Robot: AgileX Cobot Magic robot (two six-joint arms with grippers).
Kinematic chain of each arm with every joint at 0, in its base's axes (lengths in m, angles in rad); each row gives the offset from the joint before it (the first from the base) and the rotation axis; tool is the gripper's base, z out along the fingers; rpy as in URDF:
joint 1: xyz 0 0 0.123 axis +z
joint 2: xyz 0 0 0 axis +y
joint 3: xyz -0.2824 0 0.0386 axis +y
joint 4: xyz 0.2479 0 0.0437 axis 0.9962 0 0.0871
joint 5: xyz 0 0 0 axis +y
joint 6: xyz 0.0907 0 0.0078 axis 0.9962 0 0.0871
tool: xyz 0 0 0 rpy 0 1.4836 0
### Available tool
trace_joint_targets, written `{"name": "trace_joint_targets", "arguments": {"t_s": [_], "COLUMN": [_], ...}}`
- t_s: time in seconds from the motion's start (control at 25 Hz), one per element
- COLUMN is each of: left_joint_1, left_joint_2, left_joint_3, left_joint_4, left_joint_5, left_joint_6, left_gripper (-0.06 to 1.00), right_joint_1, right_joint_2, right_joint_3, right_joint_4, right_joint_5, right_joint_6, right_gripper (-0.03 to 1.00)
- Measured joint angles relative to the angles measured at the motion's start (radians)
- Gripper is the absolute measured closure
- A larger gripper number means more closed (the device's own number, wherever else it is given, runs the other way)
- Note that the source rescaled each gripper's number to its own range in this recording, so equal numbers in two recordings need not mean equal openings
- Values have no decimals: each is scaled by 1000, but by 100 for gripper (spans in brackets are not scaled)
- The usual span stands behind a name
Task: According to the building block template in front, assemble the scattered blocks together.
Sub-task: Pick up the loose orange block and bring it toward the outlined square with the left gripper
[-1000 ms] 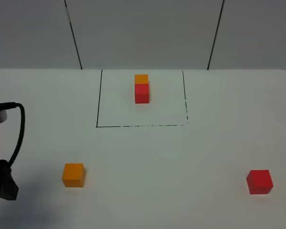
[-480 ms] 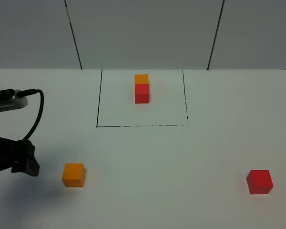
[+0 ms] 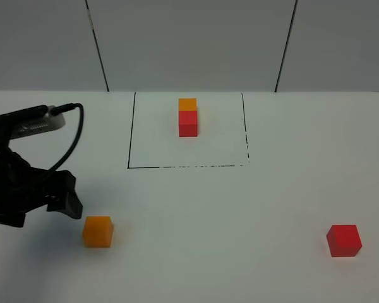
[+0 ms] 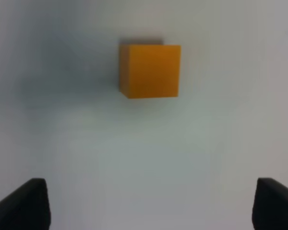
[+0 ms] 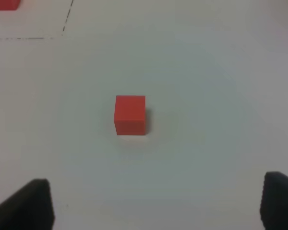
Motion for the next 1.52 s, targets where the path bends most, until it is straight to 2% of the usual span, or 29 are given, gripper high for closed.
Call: {"name": "trace_joint_targets", "arguments": {"t_s": [0.12,0.24,0.32,0.6,0.84,1.2,1.52], "left_joint_1": [-78,-139,-168,-184,-184,-184,-184], "left_joint_2": [67,137,168,257,334,402,430], "left_joint_3": [-49,-92,-110,-117,-119,-119,-118], "left_joint_4": [97,249,299,250,253,252,229], "left_joint_5": [11,35,32,-37,-51,-163,-176], "left_joint_6": [-120,-258,-306,-326,-328,-328,-277], "left_gripper": [1,1,1,1,0,0,1], "right_joint_1": [0,0,0,0,0,0,0], "right_joint_2": [0,0,0,0,0,0,0], "right_joint_3": [0,0,0,0,0,0,0], "right_joint_4": [0,0,0,0,0,0,0], "right_joint_5": [0,0,0,0,0,0,0], "right_joint_6": [0,0,0,0,0,0,0], "right_gripper": [23,23,23,23,23,23,23]}}
